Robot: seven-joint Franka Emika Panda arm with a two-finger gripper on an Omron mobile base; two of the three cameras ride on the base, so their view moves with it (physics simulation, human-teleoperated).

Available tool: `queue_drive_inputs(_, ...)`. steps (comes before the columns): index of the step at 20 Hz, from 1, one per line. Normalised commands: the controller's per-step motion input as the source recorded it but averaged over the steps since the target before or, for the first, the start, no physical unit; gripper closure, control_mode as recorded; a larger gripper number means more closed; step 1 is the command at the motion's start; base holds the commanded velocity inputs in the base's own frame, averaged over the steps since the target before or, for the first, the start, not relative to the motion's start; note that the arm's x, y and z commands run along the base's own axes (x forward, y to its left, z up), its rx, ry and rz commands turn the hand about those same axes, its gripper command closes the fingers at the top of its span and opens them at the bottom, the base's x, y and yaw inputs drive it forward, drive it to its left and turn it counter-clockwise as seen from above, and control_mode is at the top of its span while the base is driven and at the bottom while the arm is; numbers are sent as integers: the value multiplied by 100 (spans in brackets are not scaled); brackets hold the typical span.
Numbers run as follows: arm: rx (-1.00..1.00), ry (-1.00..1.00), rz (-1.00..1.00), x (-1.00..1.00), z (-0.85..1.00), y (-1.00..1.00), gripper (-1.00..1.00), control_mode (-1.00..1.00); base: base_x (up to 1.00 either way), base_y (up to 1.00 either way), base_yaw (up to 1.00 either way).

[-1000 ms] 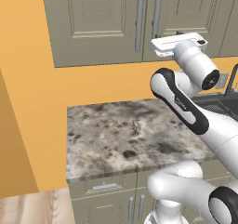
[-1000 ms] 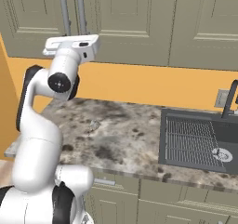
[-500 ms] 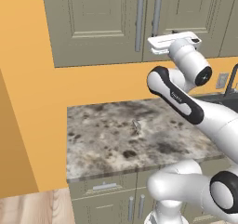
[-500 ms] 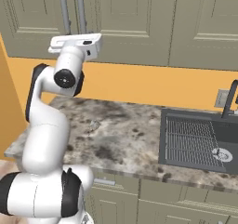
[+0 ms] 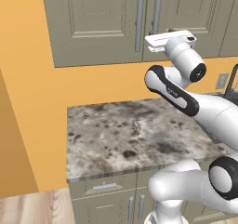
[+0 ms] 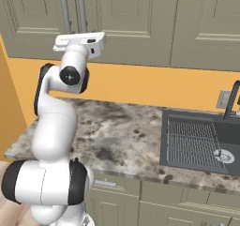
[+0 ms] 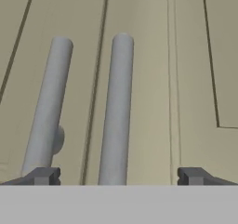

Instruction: Retrieve the tupperware from the cabinet, then place the raw meat into the tupperware to avoid contamination.

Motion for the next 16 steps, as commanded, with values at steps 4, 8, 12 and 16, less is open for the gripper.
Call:
queue_drive_inputs(4, 0, 0, 0, 25, -2, 0, -100, -100, 0, 0, 0)
queue_drive_inputs(8, 0, 0, 0, 25, -1, 0, -100, -100, 0, 0, 0)
queue_drive_inputs(12, 0, 0, 0, 24, -1, 0, -100, -100, 0, 0, 0)
queue_drive_inputs(16, 0, 0, 0, 23, -1, 1, -100, -100, 0, 0, 0)
